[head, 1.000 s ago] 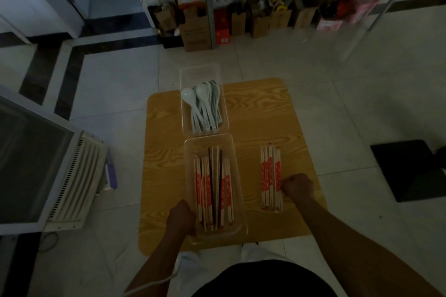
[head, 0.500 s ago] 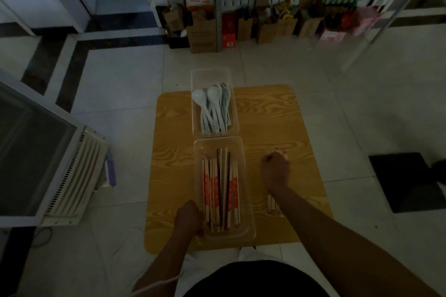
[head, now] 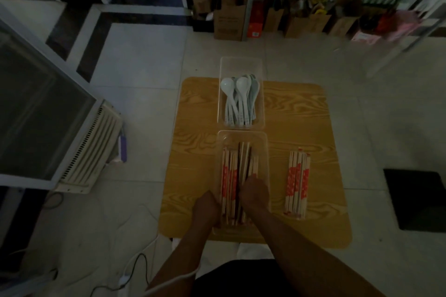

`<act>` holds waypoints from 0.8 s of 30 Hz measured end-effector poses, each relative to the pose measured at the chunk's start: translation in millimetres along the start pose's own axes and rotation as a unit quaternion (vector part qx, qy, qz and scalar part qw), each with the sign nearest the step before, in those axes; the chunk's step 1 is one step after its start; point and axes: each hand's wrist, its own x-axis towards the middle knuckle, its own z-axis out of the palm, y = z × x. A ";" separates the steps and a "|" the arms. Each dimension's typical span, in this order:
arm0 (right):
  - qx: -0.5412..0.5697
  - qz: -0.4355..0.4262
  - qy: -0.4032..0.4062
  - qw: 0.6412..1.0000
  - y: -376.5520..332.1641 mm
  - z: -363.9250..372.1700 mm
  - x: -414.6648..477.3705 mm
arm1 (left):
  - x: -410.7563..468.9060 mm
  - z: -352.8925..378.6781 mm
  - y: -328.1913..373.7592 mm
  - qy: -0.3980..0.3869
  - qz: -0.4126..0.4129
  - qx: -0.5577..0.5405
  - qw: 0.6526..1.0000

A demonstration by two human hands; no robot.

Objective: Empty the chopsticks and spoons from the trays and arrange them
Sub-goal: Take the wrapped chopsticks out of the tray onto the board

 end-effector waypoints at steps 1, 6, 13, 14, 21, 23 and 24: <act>0.005 0.009 0.000 1.000 0.0 1.3 1.7 | 0.5 -0.4 -0.5 0.001 0.001 -0.001 1.000; 0.041 0.046 0.014 0.998 0.6 17.9 12.3 | 2.2 -0.9 -2.4 0.003 0.007 -0.013 1.000; 0.114 0.050 -0.029 0.992 -6.6 9.6 11.0 | 4.1 -1.8 -2.1 -0.015 0.000 -0.024 1.000; 0.111 0.049 -0.033 0.992 -6.9 7.0 11.1 | 4.0 -2.0 -1.9 -0.013 0.000 -0.043 0.999; 0.135 -0.033 -0.056 0.989 -4.5 -34.9 19.6 | 4.1 -2.3 -2.3 -0.008 0.001 -0.038 0.999; 0.161 -0.086 -0.044 0.982 8.3 -58.2 26.7 | 5.7 -1.7 -2.4 -0.012 -0.001 -0.026 1.000; 0.169 -0.101 -0.022 0.980 19.1 -71.1 31.0 | 6.2 -1.6 -1.9 -0.014 -0.003 -0.023 1.000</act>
